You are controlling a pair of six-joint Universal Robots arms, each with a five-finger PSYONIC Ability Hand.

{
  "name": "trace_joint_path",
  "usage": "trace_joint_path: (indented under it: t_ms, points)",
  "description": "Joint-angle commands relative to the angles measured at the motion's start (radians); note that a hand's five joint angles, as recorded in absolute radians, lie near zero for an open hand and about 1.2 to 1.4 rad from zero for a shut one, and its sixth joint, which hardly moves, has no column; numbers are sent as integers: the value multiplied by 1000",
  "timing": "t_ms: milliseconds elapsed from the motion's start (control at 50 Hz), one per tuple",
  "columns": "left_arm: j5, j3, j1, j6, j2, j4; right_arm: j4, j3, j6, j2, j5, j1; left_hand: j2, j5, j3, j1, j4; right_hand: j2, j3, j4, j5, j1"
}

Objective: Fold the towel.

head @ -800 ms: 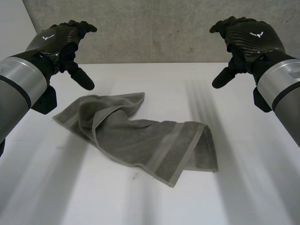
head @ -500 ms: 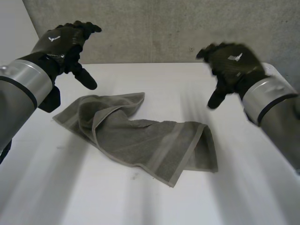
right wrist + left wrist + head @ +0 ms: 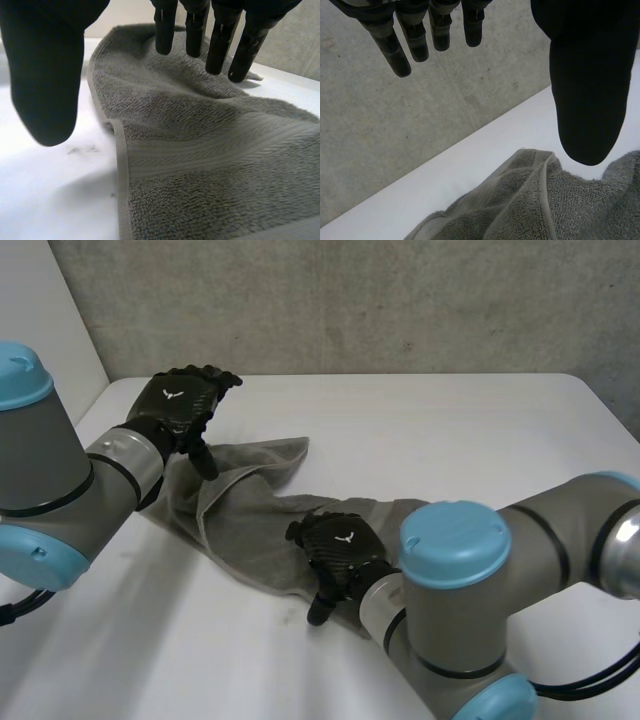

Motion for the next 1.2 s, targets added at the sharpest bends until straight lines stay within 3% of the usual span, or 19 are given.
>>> trace_joint_path:
  t_ms: [20,340,460,500,560,720,880,940,980,1040,1080,1100,1140,1200]
  points:
    - [0,-1,0,0,-7,16,-96,-8,-5,59,10,6,30,8,31,33,32,129,125,126,132,176]
    - [-2,-1,0,0,-5,16,-133,-100,-32,182,28,8,25,2,25,27,26,264,260,261,267,311]
    - [-2,-3,7,0,-5,14,-151,-118,-103,199,60,6,25,2,25,27,26,645,642,643,649,692]
    - [-2,-4,7,0,-5,14,-183,-113,-123,190,74,6,22,-1,22,24,23,973,969,970,976,1020]
    - [0,-4,7,0,-5,14,-196,-112,-132,184,82,5,22,-1,22,24,23,1076,1072,1073,1079,1123]
    - [-2,-6,7,0,-5,13,-197,-100,-203,110,91,-29,22,-1,22,24,23,1076,1072,1073,1079,1123]
    - [18,-47,3,0,-7,19,-101,32,-398,-105,65,-96,25,2,25,27,26,1076,1072,1073,1079,1123]
    - [86,-59,-3,5,-13,30,-61,83,-462,-168,51,-125,33,11,33,36,35,1076,1072,1073,1079,1123]
    - [209,-82,-6,24,-18,43,-36,117,-493,-215,31,-159,39,17,39,41,41,1076,1072,1073,1079,1123]
    - [287,-96,-6,46,-18,51,-26,131,-505,-244,17,-173,42,20,42,44,44,1076,1072,1073,1079,1123]
    - [429,-125,-6,116,-19,71,3,152,-506,-284,-18,-199,48,25,48,50,50,1076,1072,1073,1079,1123]
    - [429,-125,-6,117,-19,71,4,152,-506,-284,-18,-199,48,26,48,50,50,1076,1072,1073,1079,1123]
    - [530,-133,-9,198,-39,89,33,164,-510,-296,-49,-224,51,28,51,53,53,1076,1072,1073,1079,1123]
    - [561,-127,-12,233,-59,97,65,178,-510,-301,-69,-228,66,43,66,68,67,1076,1072,1073,1079,1123]
